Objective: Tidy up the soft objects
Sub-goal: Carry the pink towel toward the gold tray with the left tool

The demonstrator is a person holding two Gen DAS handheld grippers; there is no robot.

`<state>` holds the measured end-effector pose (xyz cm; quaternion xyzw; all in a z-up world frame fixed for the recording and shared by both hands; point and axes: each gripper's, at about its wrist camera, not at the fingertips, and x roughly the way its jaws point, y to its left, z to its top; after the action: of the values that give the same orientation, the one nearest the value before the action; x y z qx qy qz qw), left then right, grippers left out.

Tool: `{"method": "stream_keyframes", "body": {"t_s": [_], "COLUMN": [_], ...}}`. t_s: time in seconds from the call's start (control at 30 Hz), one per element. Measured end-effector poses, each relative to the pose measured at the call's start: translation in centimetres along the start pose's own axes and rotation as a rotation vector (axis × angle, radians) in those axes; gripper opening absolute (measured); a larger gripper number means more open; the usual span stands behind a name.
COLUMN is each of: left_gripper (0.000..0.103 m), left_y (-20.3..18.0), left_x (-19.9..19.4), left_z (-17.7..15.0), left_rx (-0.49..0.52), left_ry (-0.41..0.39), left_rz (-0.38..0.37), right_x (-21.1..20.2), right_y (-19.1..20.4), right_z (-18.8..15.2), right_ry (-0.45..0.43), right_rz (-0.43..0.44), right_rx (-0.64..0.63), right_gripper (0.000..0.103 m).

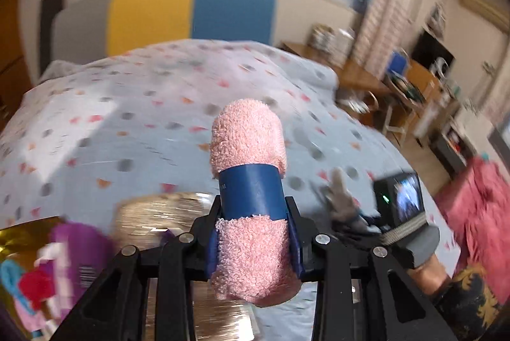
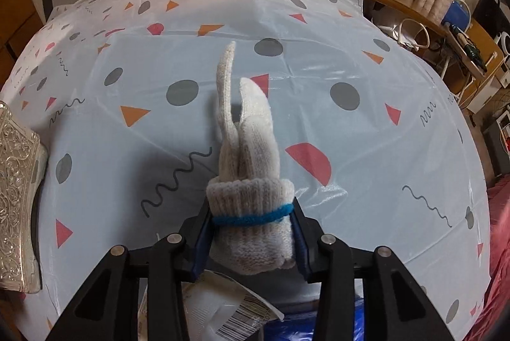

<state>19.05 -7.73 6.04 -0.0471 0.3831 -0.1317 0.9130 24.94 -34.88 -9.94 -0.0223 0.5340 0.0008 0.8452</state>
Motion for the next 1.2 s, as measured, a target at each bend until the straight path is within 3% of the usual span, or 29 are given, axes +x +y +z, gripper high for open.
{"method": "stream_keyframes", "body": {"t_s": [0.27, 0.5, 0.9, 1.2], "left_gripper": [0.035, 0.035, 0.035, 0.036], "left_y": [9.8, 14.9, 18.3, 20.3], "left_x": [-5.0, -8.6, -10.7, -11.4], "left_z": [-1.0, -4.7, -12.8, -16.5], "left_rx": [-0.145, -0.211, -0.253, -0.260], "left_ry": [-0.085, -0.112, -0.055, -0.030], "left_rz": [0.105, 0.184, 0.280, 0.330], "right_x": [0.0, 0.1, 0.2, -0.1], "right_y": [0.4, 1.0, 2.0, 3.6], "right_z": [-0.3, -0.2, -0.1, 0.3], "right_ry": [-0.014, -0.026, -0.022, 0.029], "right_rz": [-0.022, -0.045, -0.111, -0.184], "right_rx": [-0.012, -0.034, -0.059, -0.036], "right_gripper": [0.043, 0.043, 0.043, 0.040]}}
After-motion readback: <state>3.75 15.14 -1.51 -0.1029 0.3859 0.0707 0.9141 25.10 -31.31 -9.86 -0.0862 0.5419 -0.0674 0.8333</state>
